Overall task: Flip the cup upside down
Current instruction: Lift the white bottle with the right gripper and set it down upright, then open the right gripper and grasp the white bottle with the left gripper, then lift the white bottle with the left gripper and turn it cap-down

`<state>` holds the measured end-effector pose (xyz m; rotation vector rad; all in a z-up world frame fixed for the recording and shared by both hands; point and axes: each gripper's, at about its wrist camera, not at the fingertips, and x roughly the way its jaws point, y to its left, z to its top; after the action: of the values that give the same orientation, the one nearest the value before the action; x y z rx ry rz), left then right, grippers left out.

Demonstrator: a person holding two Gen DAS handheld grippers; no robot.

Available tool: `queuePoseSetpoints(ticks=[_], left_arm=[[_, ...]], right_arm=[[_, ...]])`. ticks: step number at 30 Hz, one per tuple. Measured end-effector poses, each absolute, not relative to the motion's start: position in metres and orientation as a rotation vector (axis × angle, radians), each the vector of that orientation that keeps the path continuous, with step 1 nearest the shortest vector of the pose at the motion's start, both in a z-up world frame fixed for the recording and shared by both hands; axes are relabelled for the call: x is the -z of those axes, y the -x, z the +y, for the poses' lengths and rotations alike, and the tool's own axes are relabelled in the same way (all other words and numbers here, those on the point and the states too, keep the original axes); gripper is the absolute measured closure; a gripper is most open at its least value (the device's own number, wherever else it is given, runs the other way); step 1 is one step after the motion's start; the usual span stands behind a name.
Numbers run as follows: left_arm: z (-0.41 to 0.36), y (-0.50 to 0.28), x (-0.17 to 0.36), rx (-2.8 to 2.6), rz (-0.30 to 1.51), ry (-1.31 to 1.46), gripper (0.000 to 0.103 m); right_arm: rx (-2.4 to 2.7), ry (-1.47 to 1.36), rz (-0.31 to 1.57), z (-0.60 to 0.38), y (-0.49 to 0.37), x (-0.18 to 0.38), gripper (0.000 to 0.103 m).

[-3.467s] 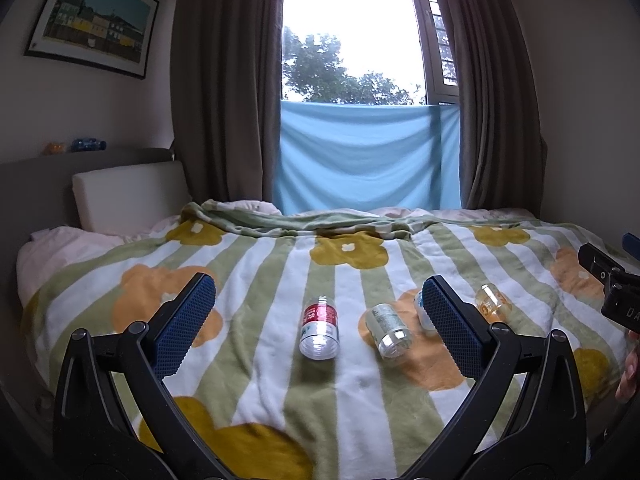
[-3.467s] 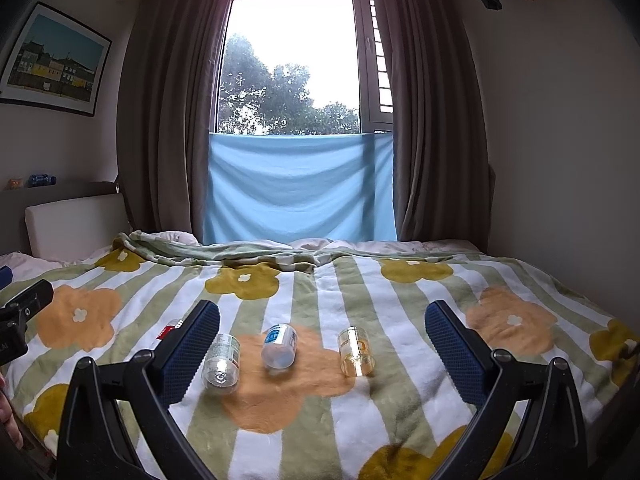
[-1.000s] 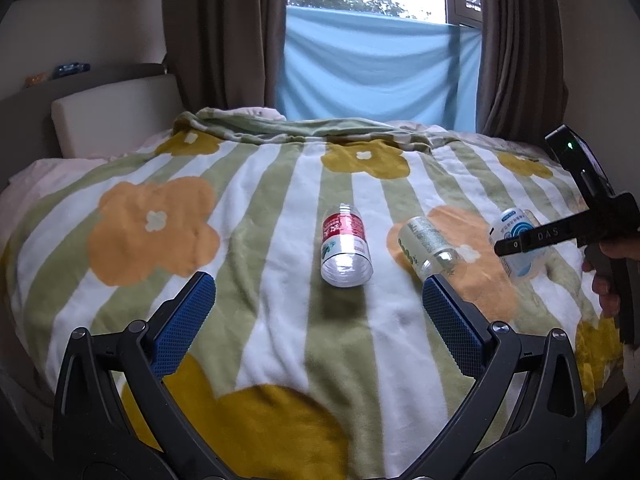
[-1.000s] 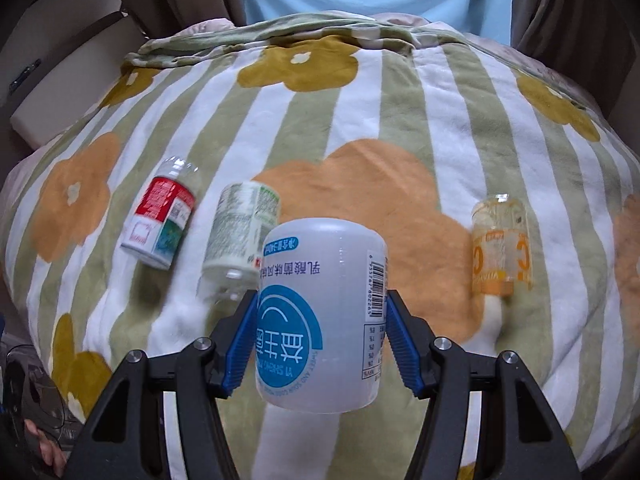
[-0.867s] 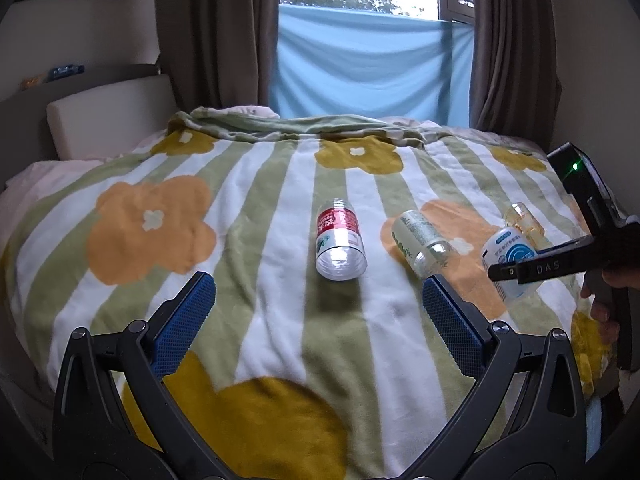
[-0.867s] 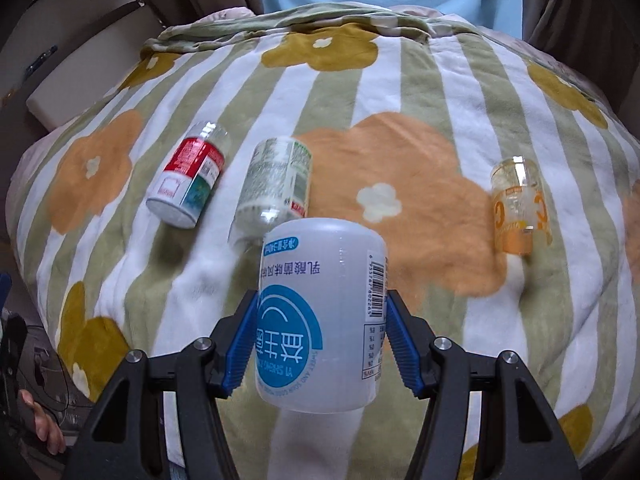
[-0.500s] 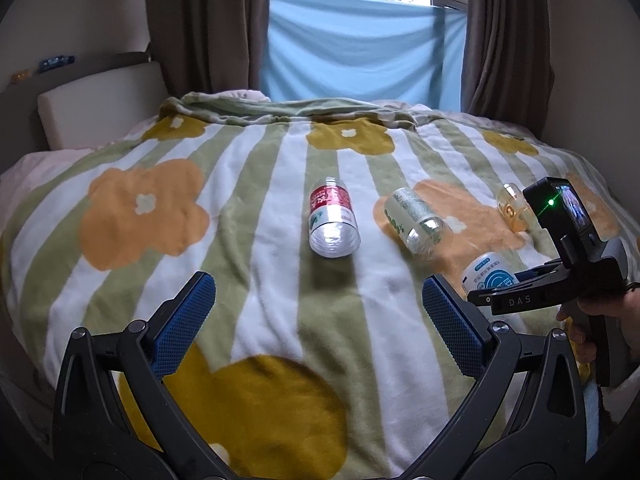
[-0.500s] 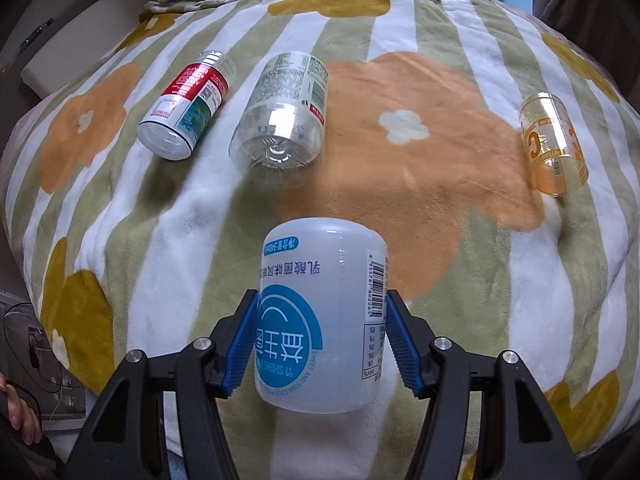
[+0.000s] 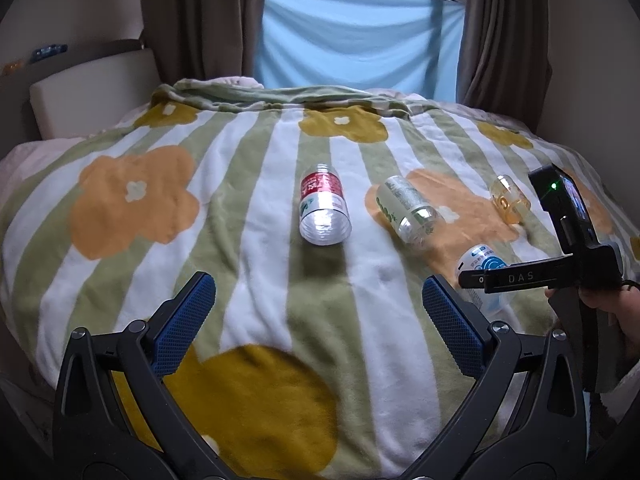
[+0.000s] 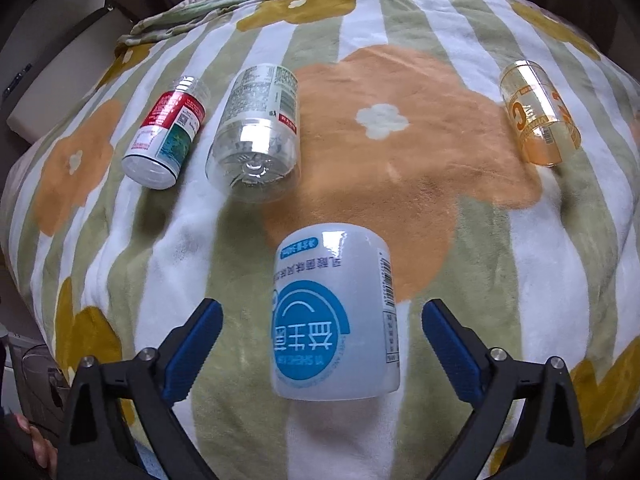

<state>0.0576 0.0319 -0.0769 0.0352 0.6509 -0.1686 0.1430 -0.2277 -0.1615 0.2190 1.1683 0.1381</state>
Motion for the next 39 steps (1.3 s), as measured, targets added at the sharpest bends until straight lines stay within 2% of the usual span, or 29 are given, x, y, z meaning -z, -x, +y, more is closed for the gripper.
queuePoseSetpoints(ticks=[11,18,24,29,39], left_arm=[[-0.008,-0.08,0.057,0.228,0.769,-0.034,0.0],[-0.081,-0.126,0.041,0.302,0.91,-0.092,0.0],[-0.145,-0.173,0.089,0.346,1.188,-0.116,0.0],[-0.158,-0.199,0.14,0.364,1.427,0.085,0.001],[-0.164,-0.22,0.19,0.278,1.584,0.219,0.026]], right_arm=[[-0.121,-0.108,0.933,-0.269,-0.092,0.096,0.003],[-0.024,-0.063,0.733,-0.31,-0.047,0.067,0.003],[-0.072,-0.129,0.677,-0.335,-0.025,0.07,0.003],[-0.093,-0.185,0.669,-0.35,-0.011,0.08,0.003],[-0.114,-0.227,0.665,-0.363,-0.005,0.087,0.003]])
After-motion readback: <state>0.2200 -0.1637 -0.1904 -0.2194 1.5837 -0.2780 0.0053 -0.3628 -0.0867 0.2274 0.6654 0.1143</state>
